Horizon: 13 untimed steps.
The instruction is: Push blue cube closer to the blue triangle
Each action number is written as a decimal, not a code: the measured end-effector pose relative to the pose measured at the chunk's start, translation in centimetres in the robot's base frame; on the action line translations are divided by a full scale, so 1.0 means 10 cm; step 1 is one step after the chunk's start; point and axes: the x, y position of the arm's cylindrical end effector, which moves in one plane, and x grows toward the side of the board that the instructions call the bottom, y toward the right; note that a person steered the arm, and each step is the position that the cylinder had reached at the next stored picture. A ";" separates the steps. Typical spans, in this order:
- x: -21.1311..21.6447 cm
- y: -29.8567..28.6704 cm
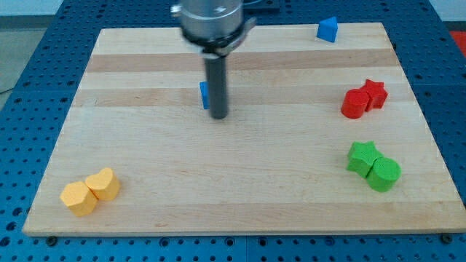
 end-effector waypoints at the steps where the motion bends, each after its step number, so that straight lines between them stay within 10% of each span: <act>1: -0.09 -0.65; 4: -1.05 0.68; 7: -0.25 0.29; 10: -1.09 1.36; 13: -0.37 0.61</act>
